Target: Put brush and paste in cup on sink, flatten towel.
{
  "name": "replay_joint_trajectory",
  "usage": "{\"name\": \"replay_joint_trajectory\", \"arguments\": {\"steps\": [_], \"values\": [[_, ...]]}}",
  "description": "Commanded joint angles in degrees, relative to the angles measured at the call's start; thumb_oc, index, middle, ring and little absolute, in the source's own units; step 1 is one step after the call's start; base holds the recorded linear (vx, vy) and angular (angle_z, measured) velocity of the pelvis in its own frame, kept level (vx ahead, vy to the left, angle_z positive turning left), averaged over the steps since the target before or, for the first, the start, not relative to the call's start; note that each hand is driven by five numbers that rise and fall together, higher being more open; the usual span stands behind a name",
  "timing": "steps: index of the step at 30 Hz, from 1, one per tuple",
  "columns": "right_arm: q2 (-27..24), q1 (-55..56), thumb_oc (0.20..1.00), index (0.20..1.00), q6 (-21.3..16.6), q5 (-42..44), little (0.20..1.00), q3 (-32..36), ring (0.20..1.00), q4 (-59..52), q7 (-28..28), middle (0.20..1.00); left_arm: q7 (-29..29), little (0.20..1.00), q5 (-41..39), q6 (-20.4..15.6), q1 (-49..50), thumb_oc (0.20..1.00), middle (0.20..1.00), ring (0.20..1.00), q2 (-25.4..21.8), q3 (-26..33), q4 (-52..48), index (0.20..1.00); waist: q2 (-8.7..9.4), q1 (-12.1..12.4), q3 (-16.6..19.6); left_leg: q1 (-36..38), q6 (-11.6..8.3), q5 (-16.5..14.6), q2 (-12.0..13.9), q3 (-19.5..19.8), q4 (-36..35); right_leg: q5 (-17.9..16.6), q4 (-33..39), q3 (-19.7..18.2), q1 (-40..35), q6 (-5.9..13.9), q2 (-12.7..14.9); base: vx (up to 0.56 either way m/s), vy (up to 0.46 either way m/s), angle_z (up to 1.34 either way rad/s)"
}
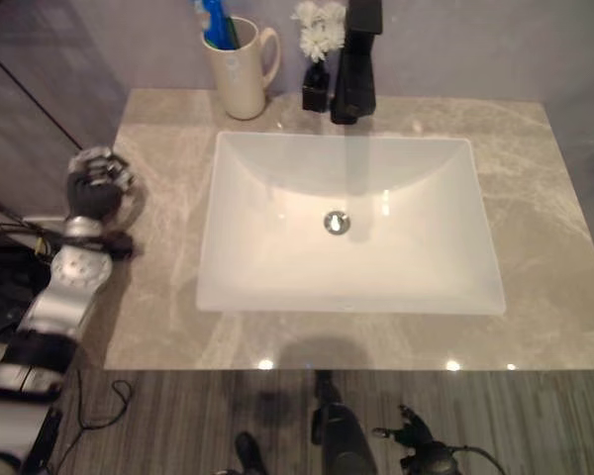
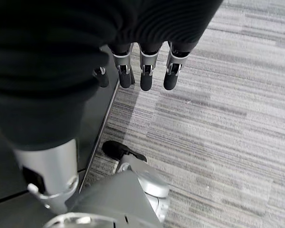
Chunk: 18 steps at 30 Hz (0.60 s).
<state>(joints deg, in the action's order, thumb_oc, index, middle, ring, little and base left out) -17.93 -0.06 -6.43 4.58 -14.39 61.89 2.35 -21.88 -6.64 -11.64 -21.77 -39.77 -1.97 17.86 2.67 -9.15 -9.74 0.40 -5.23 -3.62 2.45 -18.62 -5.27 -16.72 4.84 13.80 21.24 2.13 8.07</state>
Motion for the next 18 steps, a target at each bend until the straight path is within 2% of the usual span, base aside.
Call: {"name": "replay_joint_trajectory", "arguments": {"steps": [1, 2, 4, 6, 11, 13, 14, 17, 18], "values": [[0.3, 0.6, 1.000, 1.000, 0.7, -2.7, 1.000, 1.0, 1.000, 2.9, -0.2, 1.000, 2.0, 0.200, -1.7, -4.9, 5.4, 0.200, 0.200, 0.200, 0.4, 8.0, -3.7, 0.200, 1.27, 0.5, 1.3, 0.8, -0.41, 0.0, 0.7, 4.1, 0.3, 0.6, 0.2, -2.4, -4.3, 10.58, 5.7, -0.10, 0.117, 0.19], [0.6, 0.7, 1.000, 1.000, 0.9, -3.5, 1.000, 2.0, 1.000, 3.8, -0.2, 1.000, 3.6, 0.200, -3.0, -5.5, 11.9, 0.200, 0.200, 0.200, 2.2, 11.6, -6.2, 0.200, 1.11, 1.4, 1.7, 1.4, -0.01, -0.4, 0.4, 4.5, 0.3, 0.6, 0.2, -2.1, -5.3, 10.76, 5.8, -0.08, 0.110, 0.14], [-0.1, 0.5, 1.000, 1.000, 1.0, -4.8, 1.000, 2.6, 1.000, 3.8, -0.2, 1.000, 5.7, 0.200, -2.7, -3.9, 16.8, 0.200, 0.200, 0.200, 2.6, 14.3, -8.3, 0.200, 1.13, 2.0, 2.2, 2.0, 0.53, -0.8, -0.2, 4.7, 0.3, 0.3, 0.2, -2.0, -5.7, 10.88, 6.1, -0.07, 0.093, 0.05], [-1.0, 1.0, 1.000, 1.000, 1.5, -6.9, 1.000, 2.7, 1.000, 3.4, -0.9, 1.000, 7.5, 0.200, -2.6, -3.9, 21.8, 0.200, 0.200, 0.200, 2.7, 17.9, -10.7, 0.200, 1.10, 2.8, 2.4, 2.6, 1.18, -1.2, -0.9, 5.1, 0.3, -0.3, 0.2, -2.1, -6.2, 11.19, 6.8, -0.06, 0.083, 0.04], [-1.8, 2.4, 1.000, 1.000, 1.5, -8.7, 1.000, 3.7, 1.000, 2.1, -1.3, 1.000, 8.6, 0.200, -4.3, -5.7, 28.6, 0.200, 0.200, 0.200, 5.8, 23.0, -15.6, 0.200, 2.28, 4.0, 2.9, 4.2, 2.22, -1.6, -2.6, 5.6, 0.3, -2.1, 0.2, -1.5, -7.7, 11.83, 8.4, -0.06, 0.078, 0.10], [-1.8, 2.5, 1.000, 1.000, 1.5, -8.7, 1.000, 3.6, 1.000, 2.1, -1.3, 1.000, 8.7, 0.200, -4.3, -5.7, 28.9, 0.200, 0.200, 0.200, 5.9, 23.2, -15.7, 0.200, 2.30, 3.9, 2.9, 4.3, 2.24, -1.6, -2.6, 5.6, 0.3, -2.1, 0.2, -1.5, -7.7, 11.84, 8.4, -0.05, 0.030, 0.10], [-1.5, 2.7, 1.000, 1.000, 1.3, -8.9, 1.000, 3.3, 1.000, 1.6, -1.4, 1.000, 11.5, 0.200, -8.3, -8.0, 31.3, 0.200, 0.200, 0.200, 8.8, 22.9, -20.4, 0.200, 3.11, 4.5, 3.0, 5.1, 2.83, -1.7, -3.4, 6.3, 0.3, -3.7, 0.1, -1.2, -8.4, 12.24, 9.3, -0.11, 0.065, 0.07], [-1.1, 3.0, 1.000, 1.000, 1.4, -9.8, 1.000, 2.5, 1.000, 1.4, -2.3, 1.000, 14.9, 0.200, -12.2, -8.2, 33.1, 0.200, 0.200, 0.200, 10.6, 21.4, -21.6, 0.200, 3.69, 4.9, 2.8, 6.1, 3.35, -1.9, -4.1, 6.2, 0.3, -4.5, -0.3, -0.7, -9.0, 12.59, 10.1, -0.10, 0.061, 0.03], [-1.1, 3.4, 1.000, 1.000, 1.5, -10.7, 1.000, 2.4, 1.000, 1.0, -2.6, 1.000, 18.2, 0.200, -13.7, -8.0, 36.4, 0.200, 0.200, 0.200, 11.7, 20.3, -22.0, 0.200, 3.97, 5.1, 2.7, 7.1, 3.88, -2.4, -4.7, 6.4, 0.3, -5.3, -0.9, -0.5, -9.4, 12.71, 10.8, -0.03, 0.038, 0.07]]}}
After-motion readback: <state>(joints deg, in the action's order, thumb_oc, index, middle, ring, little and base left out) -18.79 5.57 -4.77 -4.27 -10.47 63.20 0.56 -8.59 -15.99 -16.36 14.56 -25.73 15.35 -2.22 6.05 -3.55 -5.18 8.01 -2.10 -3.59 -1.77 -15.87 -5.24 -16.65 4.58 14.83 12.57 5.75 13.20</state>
